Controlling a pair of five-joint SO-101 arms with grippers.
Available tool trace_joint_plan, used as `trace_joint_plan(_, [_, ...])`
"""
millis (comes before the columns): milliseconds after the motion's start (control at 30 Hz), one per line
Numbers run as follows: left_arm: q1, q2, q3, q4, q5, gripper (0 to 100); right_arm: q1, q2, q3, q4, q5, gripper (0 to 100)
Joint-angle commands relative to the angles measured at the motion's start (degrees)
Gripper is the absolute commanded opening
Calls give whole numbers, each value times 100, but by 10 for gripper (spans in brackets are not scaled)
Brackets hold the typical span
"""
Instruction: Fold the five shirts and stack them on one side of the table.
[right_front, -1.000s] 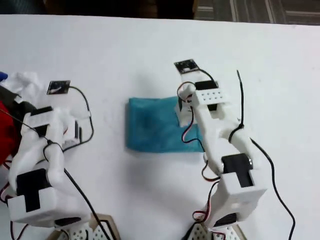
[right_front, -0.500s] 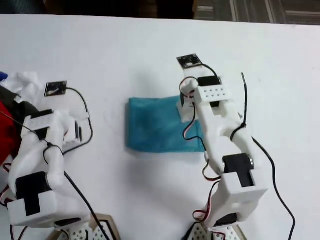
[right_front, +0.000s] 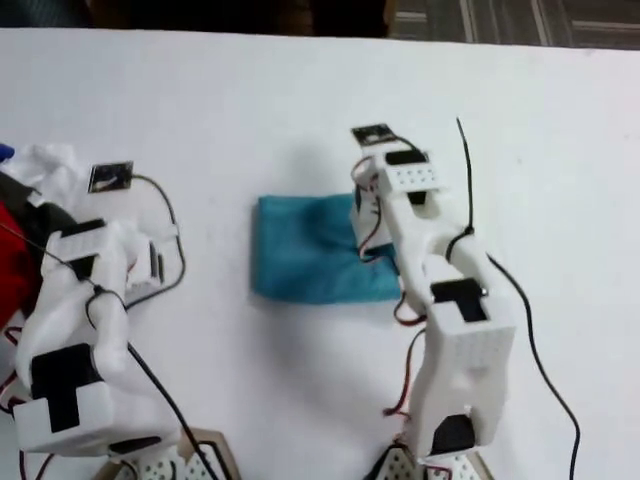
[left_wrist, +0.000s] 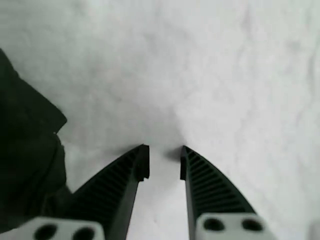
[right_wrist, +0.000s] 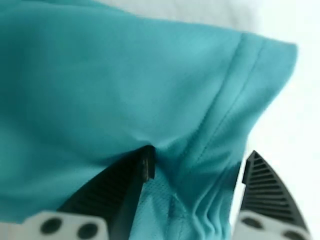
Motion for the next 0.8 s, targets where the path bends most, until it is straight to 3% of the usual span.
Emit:
trace_joint_plan(0, [-62, -44, 4, -167, 62, 124, -13, 532, -580, 629, -44, 251])
trace_joint_plan(133, [-62, -44, 4, -176, 79, 124, 48, 1024, -1187, 1130, 440, 2])
trace_joint_plan(200, [-62, -44, 4, -176, 79, 124, 198, 1174, -1398, 1270, 501, 43])
trace_joint_plan(333, [-62, -44, 4, -176, 79, 124, 936, 1262, -1987, 1218, 554, 19])
trace_joint_plan(567, [-62, -44, 4, -176, 79, 124, 2519, 1270, -3349, 769, 1934, 19])
trace_joint_plan(767, [-62, -44, 4, -176, 79, 124, 3204, 1270, -4176, 84, 2620, 19])
